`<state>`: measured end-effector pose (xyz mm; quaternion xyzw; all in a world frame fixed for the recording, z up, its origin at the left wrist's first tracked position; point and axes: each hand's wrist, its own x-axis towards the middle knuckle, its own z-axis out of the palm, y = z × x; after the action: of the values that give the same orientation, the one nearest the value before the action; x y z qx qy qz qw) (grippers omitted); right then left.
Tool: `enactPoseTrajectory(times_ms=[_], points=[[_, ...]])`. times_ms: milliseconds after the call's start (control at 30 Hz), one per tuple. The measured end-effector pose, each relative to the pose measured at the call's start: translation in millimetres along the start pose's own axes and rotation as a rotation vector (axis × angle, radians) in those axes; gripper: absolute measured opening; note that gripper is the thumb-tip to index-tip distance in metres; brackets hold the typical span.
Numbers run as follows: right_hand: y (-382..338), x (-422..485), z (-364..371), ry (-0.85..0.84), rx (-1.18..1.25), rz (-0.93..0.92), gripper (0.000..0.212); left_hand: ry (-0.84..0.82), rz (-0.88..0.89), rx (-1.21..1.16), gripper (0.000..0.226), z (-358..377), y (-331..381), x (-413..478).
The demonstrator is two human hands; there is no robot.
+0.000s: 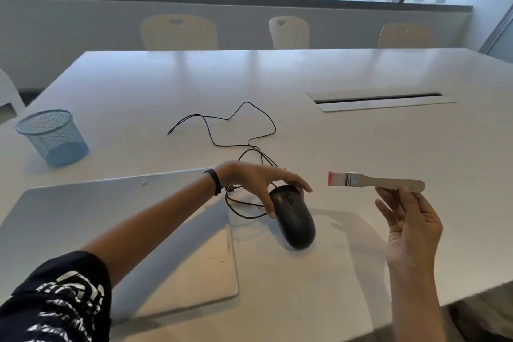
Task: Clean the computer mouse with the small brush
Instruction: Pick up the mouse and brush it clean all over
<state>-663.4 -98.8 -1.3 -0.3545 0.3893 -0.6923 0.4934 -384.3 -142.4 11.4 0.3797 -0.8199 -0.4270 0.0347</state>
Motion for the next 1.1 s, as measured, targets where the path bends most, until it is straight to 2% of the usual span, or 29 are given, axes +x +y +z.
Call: enactPoseTrajectory(times_ms=[233,500,700,900,1100], points=[[8.4,-6.0,10.6,0.033,-0.021,-0.015,0.039,-0.065,0.064,-0.031,0.077,-3.2,-17.3,7.2],[12.7,-20.1,10.4,0.096,-0.028,-0.049,0.029,-0.117,0.097,-0.004,0.076,0.1,-32.5,14.3],[10.4,-28.1,11.5,0.121,-0.038,-0.043,0.04,-0.143,0.134,-0.002,0.074,4.9,-29.4,21.1],[8.5,-32.8,7.4,0.152,-0.054,-0.036,0.027,-0.161,0.129,0.019,0.074,9.4,-19.9,30.2],[6.3,-35.3,5.6,0.148,-0.067,-0.029,0.031,-0.17,0.109,0.013,0.072,6.5,-17.6,27.5]])
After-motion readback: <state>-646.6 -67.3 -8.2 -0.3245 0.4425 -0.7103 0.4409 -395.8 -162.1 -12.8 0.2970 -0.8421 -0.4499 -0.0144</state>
